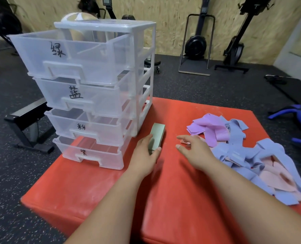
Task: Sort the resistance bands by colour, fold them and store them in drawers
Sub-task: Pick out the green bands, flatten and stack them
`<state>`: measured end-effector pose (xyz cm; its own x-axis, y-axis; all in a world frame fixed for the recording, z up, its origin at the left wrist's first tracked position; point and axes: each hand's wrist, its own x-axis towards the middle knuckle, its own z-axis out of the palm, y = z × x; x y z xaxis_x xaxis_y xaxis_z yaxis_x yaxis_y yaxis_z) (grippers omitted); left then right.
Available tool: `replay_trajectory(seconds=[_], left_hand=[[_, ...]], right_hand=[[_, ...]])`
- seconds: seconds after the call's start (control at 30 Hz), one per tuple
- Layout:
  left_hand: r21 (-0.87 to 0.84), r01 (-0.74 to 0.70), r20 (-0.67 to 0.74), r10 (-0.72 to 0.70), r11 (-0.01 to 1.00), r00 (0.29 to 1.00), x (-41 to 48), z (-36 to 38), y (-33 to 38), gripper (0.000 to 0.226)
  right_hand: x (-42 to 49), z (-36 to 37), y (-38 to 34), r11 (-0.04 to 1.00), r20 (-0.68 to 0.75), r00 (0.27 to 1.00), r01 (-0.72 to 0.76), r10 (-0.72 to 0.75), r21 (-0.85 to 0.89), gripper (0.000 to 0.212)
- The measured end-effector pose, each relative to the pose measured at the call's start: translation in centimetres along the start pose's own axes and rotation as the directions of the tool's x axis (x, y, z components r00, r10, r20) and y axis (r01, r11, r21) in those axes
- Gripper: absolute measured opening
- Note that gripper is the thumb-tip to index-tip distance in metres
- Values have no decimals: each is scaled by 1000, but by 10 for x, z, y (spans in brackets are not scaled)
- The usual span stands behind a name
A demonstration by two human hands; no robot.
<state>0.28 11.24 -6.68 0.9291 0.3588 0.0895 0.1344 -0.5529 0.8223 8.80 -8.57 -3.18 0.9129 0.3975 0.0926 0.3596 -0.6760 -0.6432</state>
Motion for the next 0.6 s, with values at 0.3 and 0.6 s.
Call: replay_trajectory(seconds=[0.3, 0.6], left_hand=[[-159, 120, -11, -123, 980, 992, 26, 4, -8, 59], [-92, 138, 26, -136, 986, 990, 57, 24, -7, 52]], right_hand=[[41, 46, -14, 990, 101, 994, -57, 44, 129, 56], [108, 63, -4, 976, 120, 988, -116, 95, 183, 59]])
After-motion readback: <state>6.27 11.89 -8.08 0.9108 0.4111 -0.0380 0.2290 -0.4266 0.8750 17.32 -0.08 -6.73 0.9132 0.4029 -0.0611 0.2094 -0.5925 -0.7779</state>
